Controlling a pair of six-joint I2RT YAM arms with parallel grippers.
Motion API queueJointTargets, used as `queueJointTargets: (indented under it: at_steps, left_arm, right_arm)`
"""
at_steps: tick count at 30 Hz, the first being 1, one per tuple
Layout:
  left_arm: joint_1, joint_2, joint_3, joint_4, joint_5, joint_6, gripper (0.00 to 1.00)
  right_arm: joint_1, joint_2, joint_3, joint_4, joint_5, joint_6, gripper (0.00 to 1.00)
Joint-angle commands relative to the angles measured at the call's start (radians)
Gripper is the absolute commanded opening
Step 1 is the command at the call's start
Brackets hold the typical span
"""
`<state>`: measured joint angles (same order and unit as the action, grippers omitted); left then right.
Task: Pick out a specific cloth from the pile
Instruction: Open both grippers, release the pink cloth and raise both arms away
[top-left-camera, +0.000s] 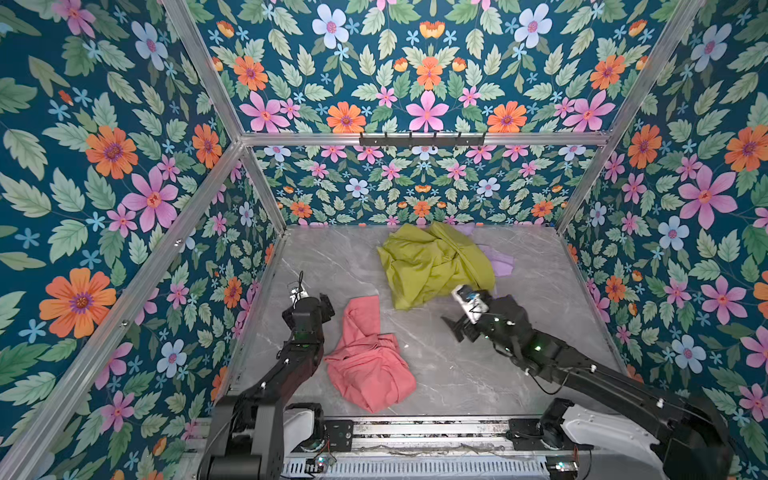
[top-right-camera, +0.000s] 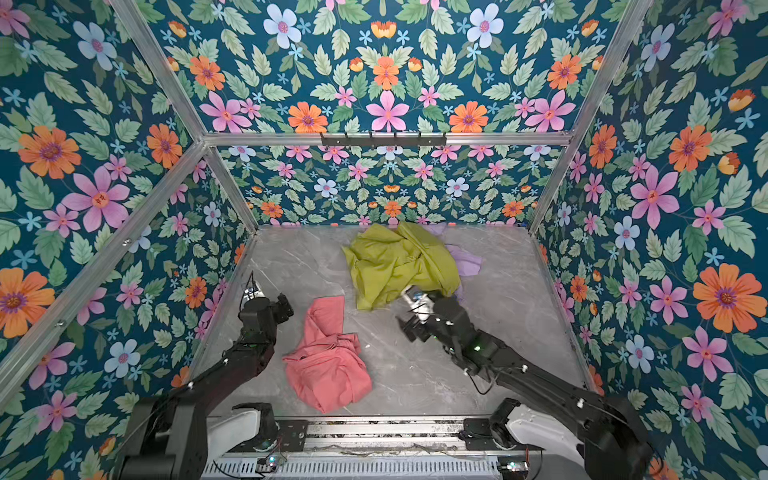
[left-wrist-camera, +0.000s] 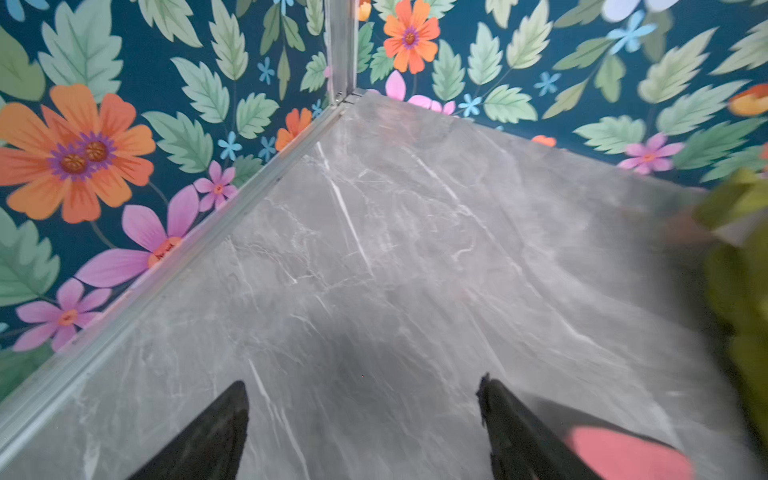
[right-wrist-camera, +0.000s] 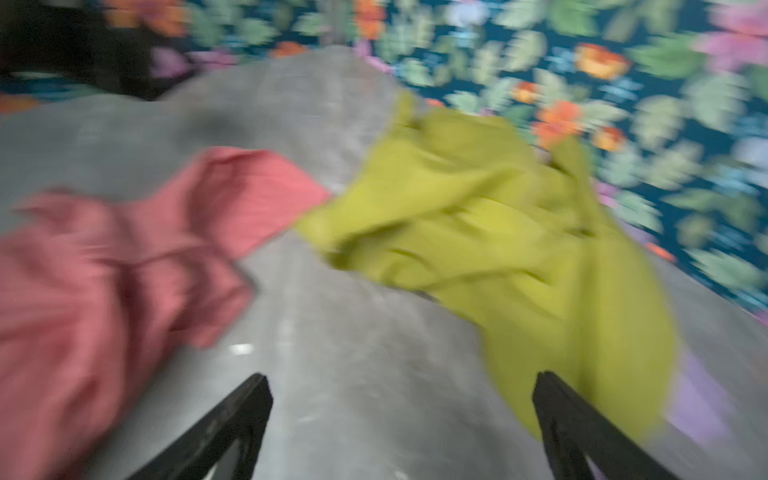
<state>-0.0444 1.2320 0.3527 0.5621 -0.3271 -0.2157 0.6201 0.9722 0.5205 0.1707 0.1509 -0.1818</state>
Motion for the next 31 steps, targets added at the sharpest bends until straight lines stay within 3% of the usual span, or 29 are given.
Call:
queueJointTargets:
  at_steps: [1,3,5,8,12,13,14,16,21,23,26,31]
  left_arm:
    - [0.028,0.137,0.018,0.340,0.030,0.133,0.85]
    - [0.041,0.211,0.058,0.321,0.162,0.160,0.82]
    - [0.043,0.282,0.020,0.450,0.228,0.192,0.79]
    - [0.042,0.348,-0.028,0.572,0.293,0.212,0.78]
    - [0.046,0.383,-0.061,0.675,0.309,0.211,0.84]
    - [0.046,0.383,-0.061,0.679,0.309,0.211,0.99]
    - [0.046,0.383,-0.062,0.678,0.309,0.211,1.00]
    - [0.044,0.381,-0.065,0.681,0.300,0.214,1.00]
    - [0.040,0.384,-0.064,0.684,0.292,0.219,1.00]
    - [0.042,0.386,-0.057,0.673,0.304,0.216,1.00]
    - [0.043,0.388,-0.051,0.665,0.306,0.216,1.00]
    - [0.044,0.386,-0.059,0.676,0.305,0.216,1.00]
  right_arm:
    - [-0.205,-0.086,-0.135,0.160,0.094,0.007,0.99]
    - [-0.367,-0.110,-0.183,0.207,0.048,0.074,0.97]
    - [-0.513,-0.068,-0.200,0.260,-0.009,0.148,0.97]
    - [-0.583,0.078,-0.239,0.469,-0.009,0.137,0.99]
    - [-0.606,0.184,-0.191,0.555,-0.018,0.120,0.99]
    - [-0.611,0.202,-0.160,0.515,-0.034,0.124,0.99]
    - [-0.611,0.209,-0.148,0.490,-0.052,0.142,0.99]
    - [-0.582,0.179,-0.150,0.412,-0.040,0.159,0.99]
    - [-0.571,0.220,-0.293,0.630,0.044,0.169,0.99]
    - [-0.581,0.209,-0.281,0.578,0.006,0.192,0.99]
    - [-0.597,0.329,-0.314,0.794,0.034,0.234,0.99]
    - [-0.566,0.416,-0.287,0.826,0.059,0.216,0.99]
